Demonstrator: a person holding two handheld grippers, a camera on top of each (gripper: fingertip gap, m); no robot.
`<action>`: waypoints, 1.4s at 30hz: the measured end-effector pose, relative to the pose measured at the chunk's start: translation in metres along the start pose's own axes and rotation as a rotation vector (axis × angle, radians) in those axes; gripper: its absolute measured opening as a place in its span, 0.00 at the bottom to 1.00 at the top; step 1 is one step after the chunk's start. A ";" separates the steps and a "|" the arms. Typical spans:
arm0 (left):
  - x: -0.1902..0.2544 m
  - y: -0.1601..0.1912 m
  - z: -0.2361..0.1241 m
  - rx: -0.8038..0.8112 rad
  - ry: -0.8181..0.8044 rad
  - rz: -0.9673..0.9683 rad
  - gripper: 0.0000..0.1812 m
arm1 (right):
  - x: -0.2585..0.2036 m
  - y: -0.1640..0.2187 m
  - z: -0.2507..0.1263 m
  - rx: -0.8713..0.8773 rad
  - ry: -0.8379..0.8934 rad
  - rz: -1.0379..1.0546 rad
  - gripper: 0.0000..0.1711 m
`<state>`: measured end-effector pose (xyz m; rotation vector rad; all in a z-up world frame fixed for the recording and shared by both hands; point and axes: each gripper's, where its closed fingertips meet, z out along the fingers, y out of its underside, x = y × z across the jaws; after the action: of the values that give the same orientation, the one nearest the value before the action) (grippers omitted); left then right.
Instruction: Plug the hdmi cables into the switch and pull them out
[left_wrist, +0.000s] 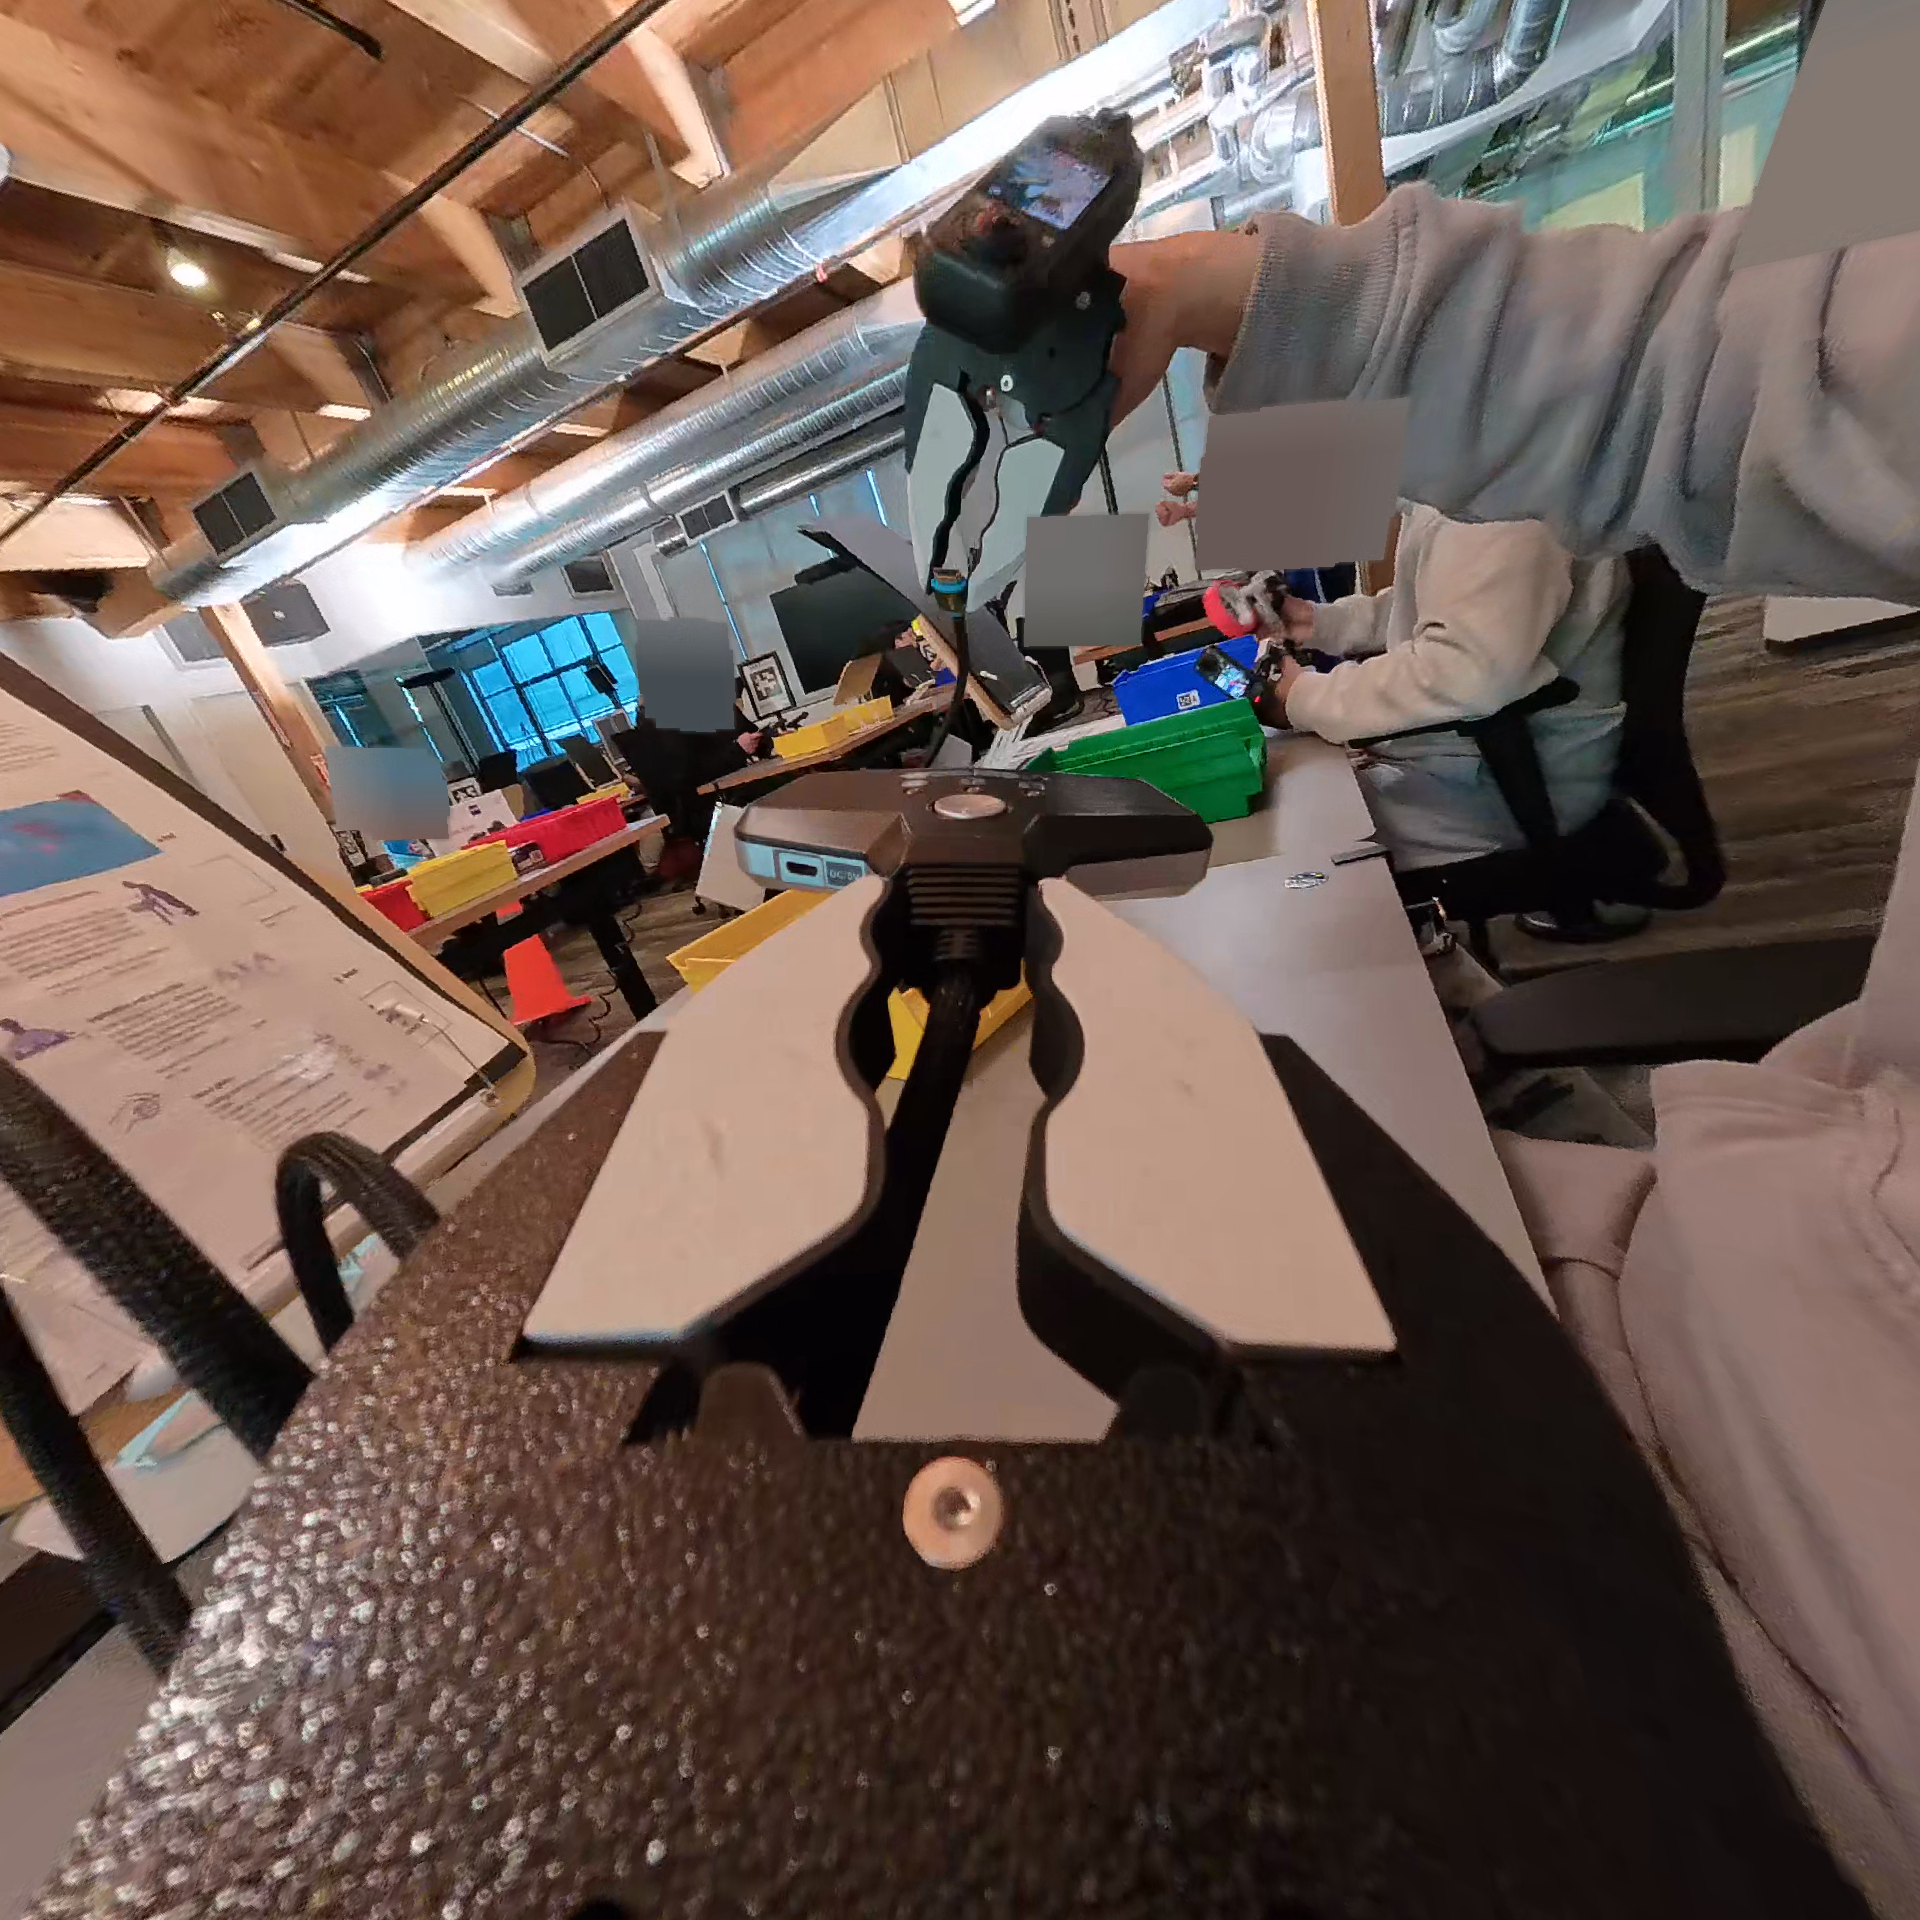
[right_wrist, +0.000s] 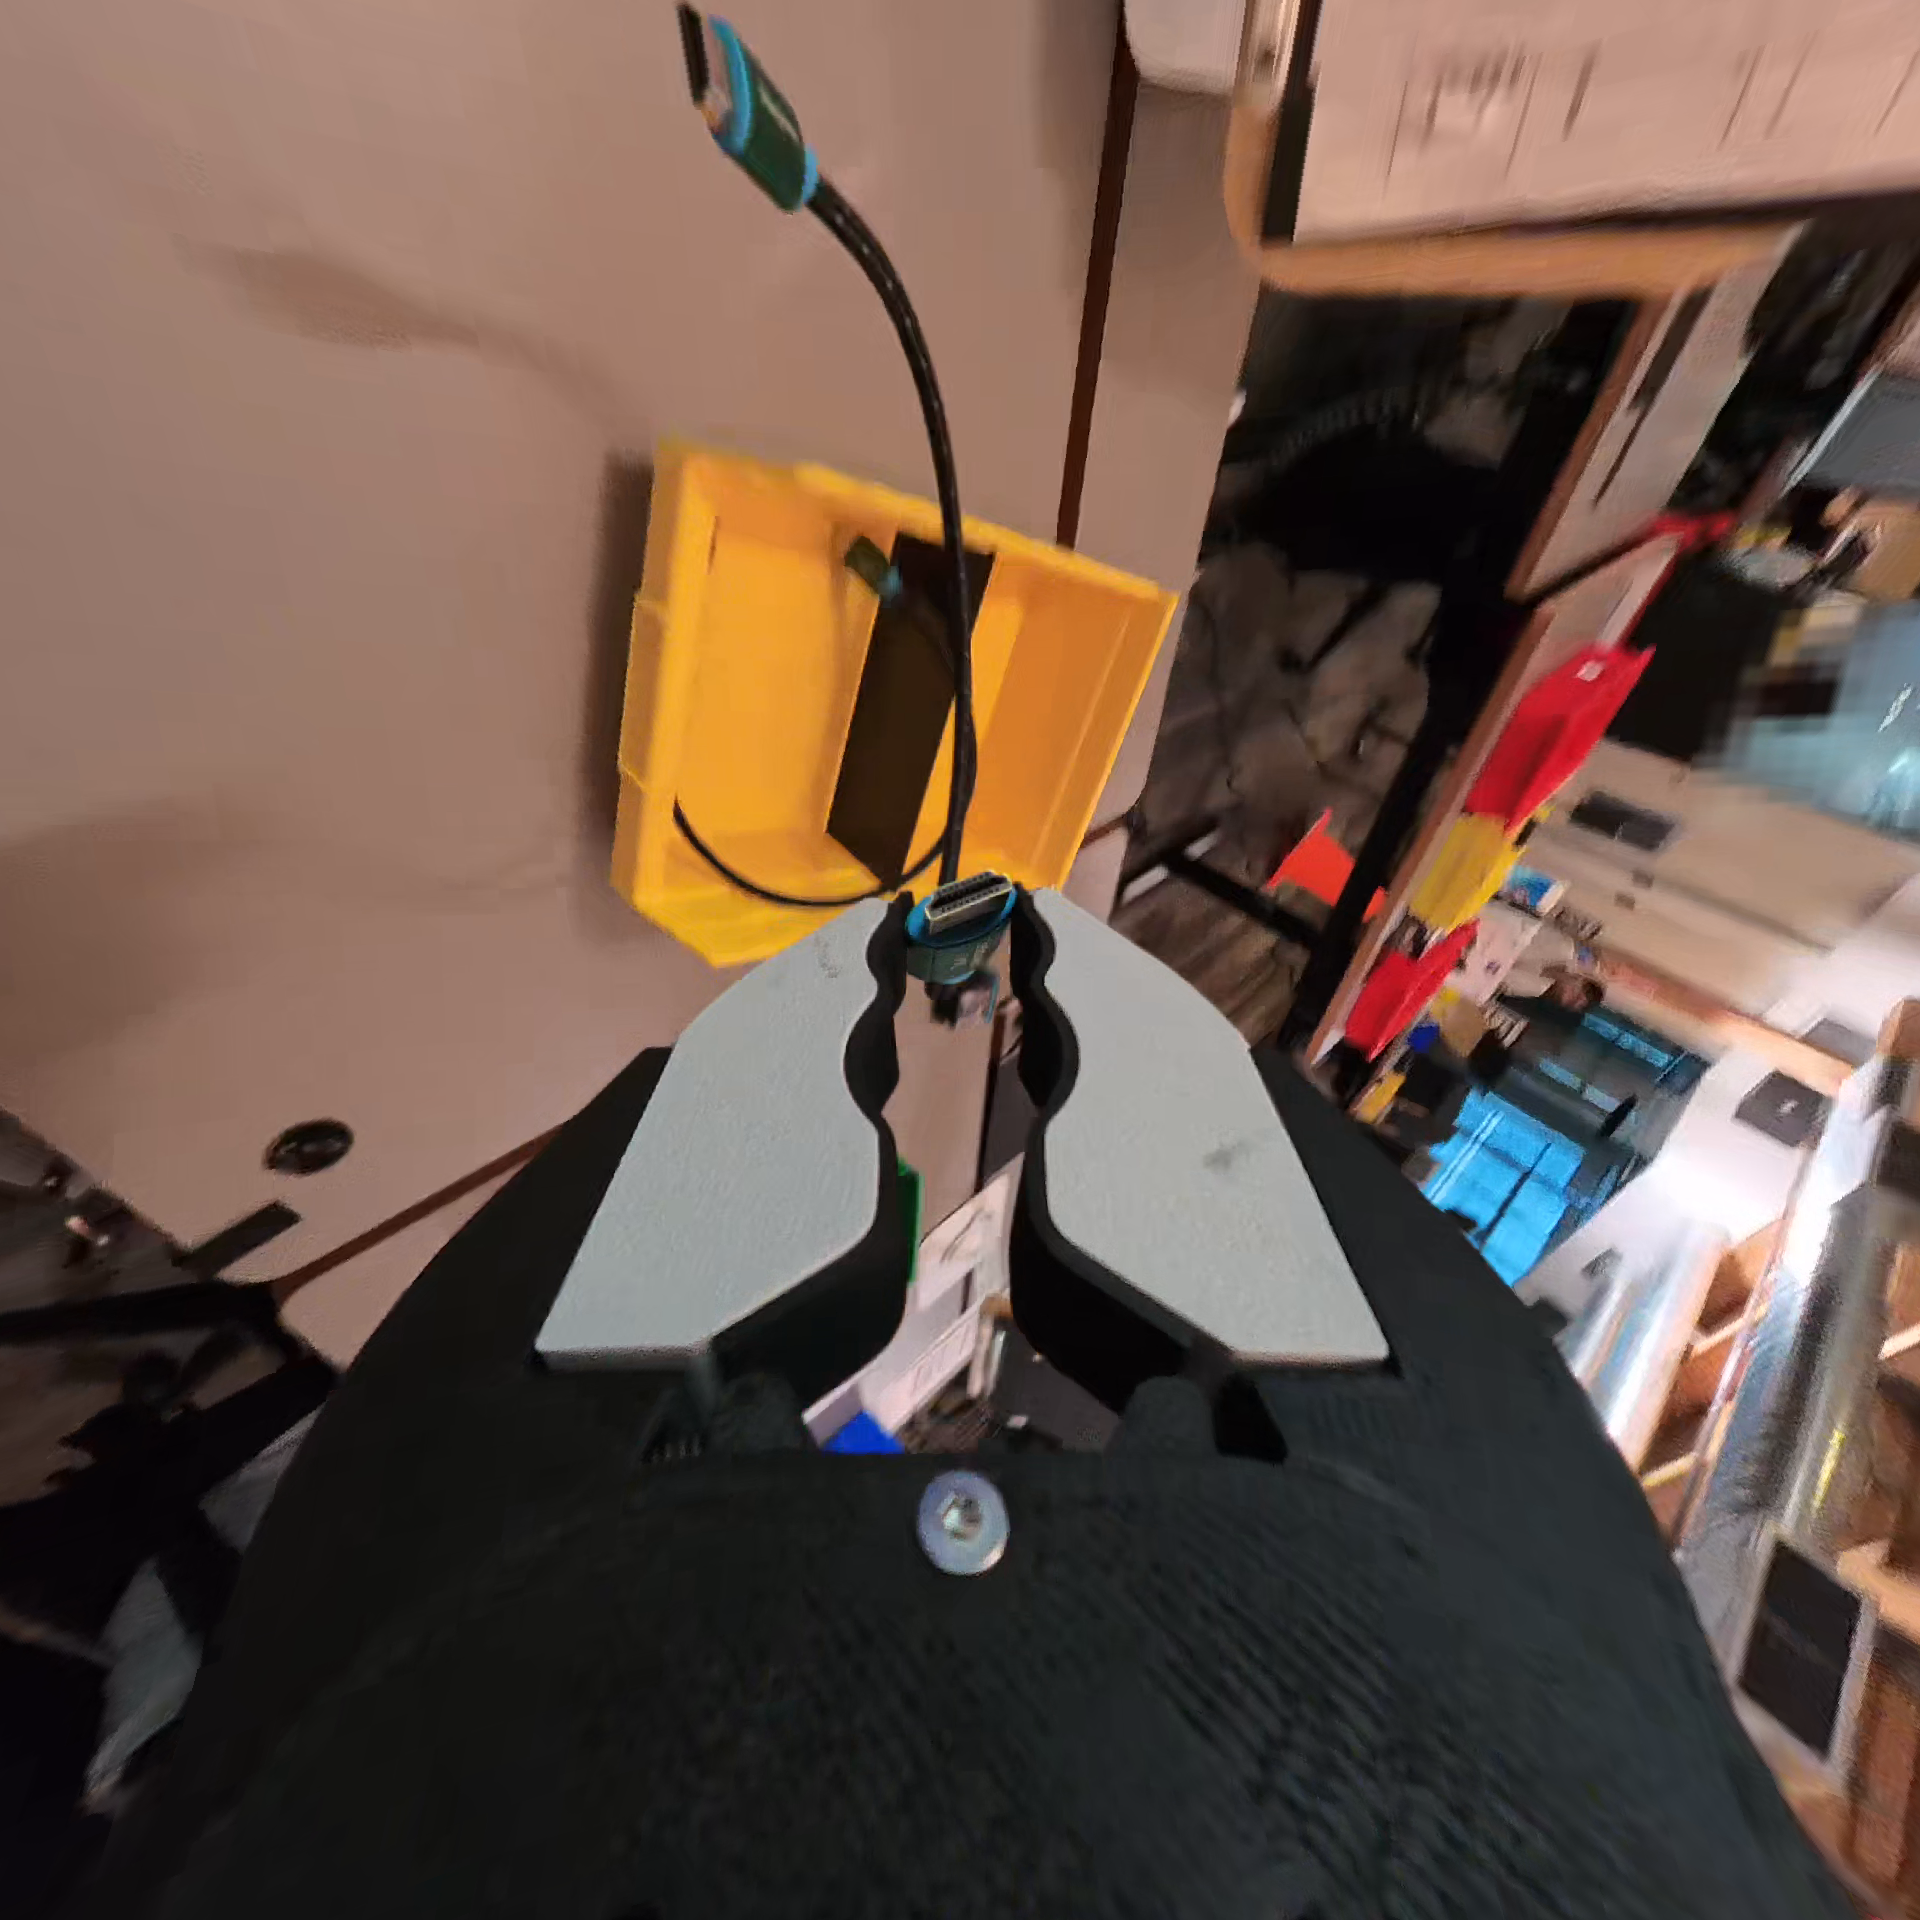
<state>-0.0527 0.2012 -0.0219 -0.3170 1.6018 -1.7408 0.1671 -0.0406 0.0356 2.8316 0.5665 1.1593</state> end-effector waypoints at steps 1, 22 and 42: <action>0.001 0.002 0.002 -0.001 0.010 -0.009 0.12 | -0.001 0.014 0.005 -0.028 -0.019 0.022 0.11; 0.015 0.019 0.020 -0.013 0.103 -0.053 0.12 | 0.009 0.056 0.117 -0.184 -0.091 0.152 0.09; 0.005 0.029 0.013 -0.007 0.082 -0.092 0.12 | -0.037 -0.011 0.267 0.032 -0.360 0.466 0.08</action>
<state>-0.0378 0.1897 -0.0480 -0.3314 1.6749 -1.8390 0.3214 -0.0138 -0.1836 3.1833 -0.1029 0.6356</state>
